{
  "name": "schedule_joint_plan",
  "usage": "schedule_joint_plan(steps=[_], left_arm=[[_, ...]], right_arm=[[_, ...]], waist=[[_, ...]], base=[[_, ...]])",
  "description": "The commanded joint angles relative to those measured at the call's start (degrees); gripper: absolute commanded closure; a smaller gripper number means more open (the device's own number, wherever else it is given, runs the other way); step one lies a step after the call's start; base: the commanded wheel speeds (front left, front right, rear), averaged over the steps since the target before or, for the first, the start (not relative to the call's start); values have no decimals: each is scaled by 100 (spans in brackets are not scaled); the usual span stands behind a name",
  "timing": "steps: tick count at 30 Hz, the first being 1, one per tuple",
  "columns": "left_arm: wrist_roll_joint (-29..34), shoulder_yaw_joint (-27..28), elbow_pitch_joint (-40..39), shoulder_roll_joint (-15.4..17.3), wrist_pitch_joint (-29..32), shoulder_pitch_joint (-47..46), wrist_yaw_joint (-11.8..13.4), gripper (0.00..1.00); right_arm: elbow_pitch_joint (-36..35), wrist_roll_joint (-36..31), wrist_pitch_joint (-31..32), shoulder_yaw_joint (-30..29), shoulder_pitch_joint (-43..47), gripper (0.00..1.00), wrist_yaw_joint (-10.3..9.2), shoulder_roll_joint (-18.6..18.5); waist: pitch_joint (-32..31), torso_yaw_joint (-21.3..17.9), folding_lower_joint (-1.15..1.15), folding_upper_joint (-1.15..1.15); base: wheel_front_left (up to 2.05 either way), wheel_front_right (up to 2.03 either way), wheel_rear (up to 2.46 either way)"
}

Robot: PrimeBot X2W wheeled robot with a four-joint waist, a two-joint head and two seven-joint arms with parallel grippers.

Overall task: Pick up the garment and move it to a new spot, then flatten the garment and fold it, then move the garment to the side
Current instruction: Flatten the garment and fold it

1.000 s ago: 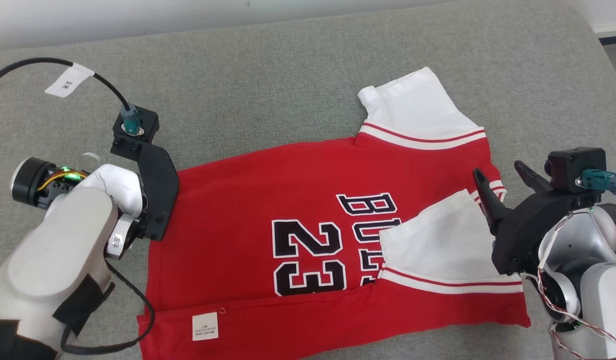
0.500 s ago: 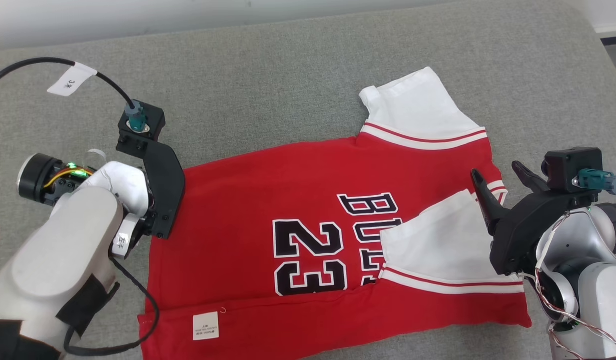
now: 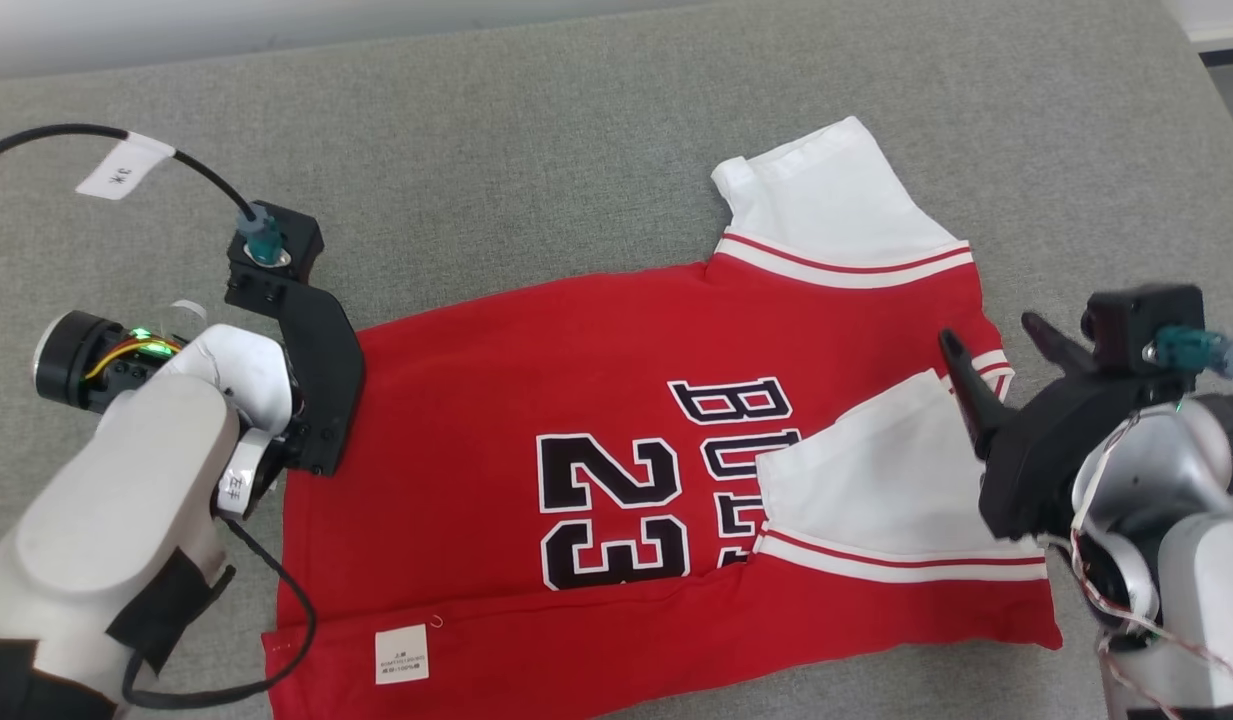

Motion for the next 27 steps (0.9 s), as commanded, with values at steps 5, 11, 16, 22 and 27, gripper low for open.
schedule_joint_plan(steps=[5,11,16,22,27], left_arm=[[-220,250,-180,70,-295,35,88,100],[-488,550,-418,21,-636,197,161,100],[-672,676,-528,-87,-857,246,121,100],[-712,674,-661,-268,-1093,174,103,100],[-638,643,-731,-353,-1251,99,107,100]], right_arm=[[50,-6,175,-206,-733,0,-14,-41],[697,-300,431,-548,-1619,0,-14,23],[1661,-756,613,-664,-2445,0,-14,-129],[2809,-1274,204,-856,-3089,0,-14,-230],[3441,-1546,-207,-1155,-3339,0,-14,-154]], waist=[[130,64,0,0],[236,247,0,0],[373,482,0,0],[564,825,0,0],[713,1034,0,0]], base=[[0,0,0],[0,0,0],[0,0,0],[0,0,0],[0,0,0]])
